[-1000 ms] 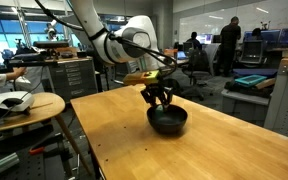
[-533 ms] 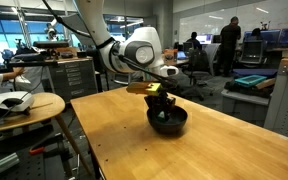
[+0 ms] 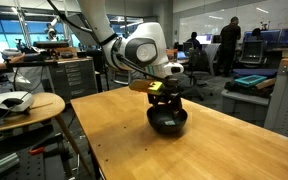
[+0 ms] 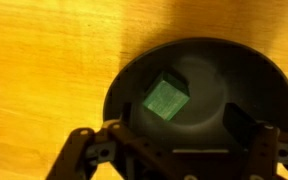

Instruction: Pick the block and put it in the bowl

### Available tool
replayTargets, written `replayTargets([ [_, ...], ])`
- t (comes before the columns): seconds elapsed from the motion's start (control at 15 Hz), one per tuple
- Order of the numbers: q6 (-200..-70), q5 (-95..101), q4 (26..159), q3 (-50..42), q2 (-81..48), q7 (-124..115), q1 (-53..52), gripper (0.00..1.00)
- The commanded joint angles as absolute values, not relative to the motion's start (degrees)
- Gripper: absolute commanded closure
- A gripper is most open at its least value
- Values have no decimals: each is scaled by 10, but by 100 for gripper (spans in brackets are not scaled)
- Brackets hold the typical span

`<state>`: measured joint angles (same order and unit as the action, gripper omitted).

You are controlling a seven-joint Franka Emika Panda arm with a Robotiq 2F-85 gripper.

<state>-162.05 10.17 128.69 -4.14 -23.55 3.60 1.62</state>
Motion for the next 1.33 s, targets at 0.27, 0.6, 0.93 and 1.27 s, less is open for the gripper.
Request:
replayTargets([
  [0.27, -1448, 12, 1295, -37, -117, 9, 38, 0],
  [0.6, -1339, 4, 1311, -51, -36, -72, 37, 0],
  [0.93, -1327, 1, 1370, -51, 55, -108, 41, 0],
  [1.27, -1333, 12, 1363, -46, 39, -105, 42, 0],
])
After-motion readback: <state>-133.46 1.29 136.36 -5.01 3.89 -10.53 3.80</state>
